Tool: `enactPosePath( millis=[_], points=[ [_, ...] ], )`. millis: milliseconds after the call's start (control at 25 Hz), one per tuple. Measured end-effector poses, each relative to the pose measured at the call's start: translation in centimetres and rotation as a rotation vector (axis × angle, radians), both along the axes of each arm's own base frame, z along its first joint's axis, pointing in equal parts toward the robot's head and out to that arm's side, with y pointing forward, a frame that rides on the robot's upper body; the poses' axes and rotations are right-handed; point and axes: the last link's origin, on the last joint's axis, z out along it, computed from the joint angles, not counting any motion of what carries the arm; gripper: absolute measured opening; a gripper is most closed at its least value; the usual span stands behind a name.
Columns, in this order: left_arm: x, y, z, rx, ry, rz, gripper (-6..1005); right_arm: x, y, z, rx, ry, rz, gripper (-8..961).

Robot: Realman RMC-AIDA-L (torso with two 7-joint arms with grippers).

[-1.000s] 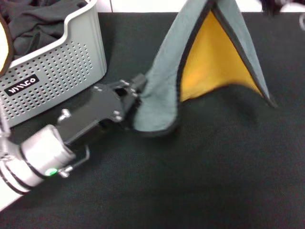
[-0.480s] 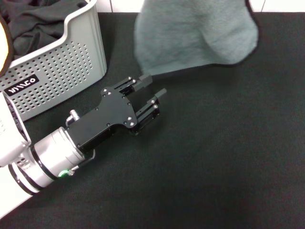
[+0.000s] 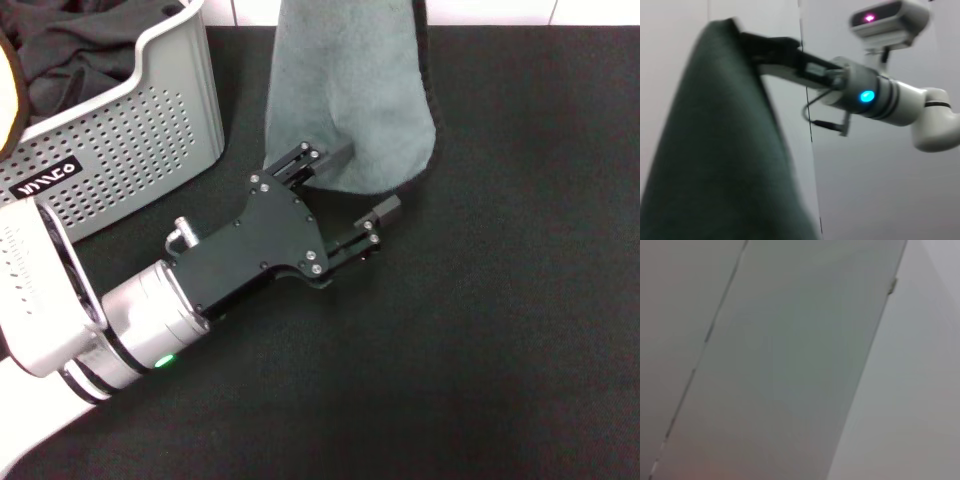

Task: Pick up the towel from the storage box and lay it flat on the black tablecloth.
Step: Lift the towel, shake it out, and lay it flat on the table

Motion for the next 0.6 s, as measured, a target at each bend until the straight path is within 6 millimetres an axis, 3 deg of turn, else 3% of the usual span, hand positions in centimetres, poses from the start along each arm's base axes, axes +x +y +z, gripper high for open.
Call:
enactPosePath(
  millis=[320, 600],
  points=[
    [1.7, -1.2, -1.0, 0.273, 0.059, -0.049, 699, -1.9, 0.9, 0.2, 0.004, 0.101, -0.05, 10],
    [2.1, -0.5, -0.7, 0.355, 0.059, -0.034, 700, -3.0, 1.7, 0.0, -0.012, 0.168, -0.105, 11]
  ],
)
